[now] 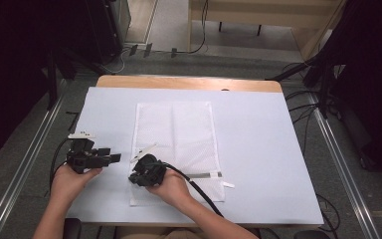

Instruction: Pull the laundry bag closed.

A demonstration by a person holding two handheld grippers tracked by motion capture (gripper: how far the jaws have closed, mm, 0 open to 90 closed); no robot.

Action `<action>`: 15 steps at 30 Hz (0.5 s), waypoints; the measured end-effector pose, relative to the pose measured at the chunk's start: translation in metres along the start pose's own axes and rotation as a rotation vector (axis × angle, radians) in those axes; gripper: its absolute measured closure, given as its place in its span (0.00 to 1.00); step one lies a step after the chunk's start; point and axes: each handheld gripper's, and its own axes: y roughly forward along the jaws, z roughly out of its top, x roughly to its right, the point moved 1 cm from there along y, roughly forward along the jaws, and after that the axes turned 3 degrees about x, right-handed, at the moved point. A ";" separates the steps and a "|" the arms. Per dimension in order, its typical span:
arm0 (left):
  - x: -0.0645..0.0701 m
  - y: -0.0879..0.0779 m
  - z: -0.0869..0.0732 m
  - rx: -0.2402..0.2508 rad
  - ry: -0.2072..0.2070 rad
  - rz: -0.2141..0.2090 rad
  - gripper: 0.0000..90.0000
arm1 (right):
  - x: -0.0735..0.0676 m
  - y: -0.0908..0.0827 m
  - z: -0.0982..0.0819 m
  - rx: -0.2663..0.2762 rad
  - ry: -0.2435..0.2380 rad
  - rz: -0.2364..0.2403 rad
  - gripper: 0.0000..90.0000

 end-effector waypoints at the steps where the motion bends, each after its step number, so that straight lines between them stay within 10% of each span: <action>1: 0.000 0.000 0.000 -0.003 -0.001 -0.006 0.47 | 0.002 -0.001 0.000 -0.002 -0.011 -0.003 0.97; 15: 0.013 0.003 -0.004 -0.039 0.075 -0.082 0.51 | 0.009 -0.021 0.008 0.039 -0.038 -0.018 0.97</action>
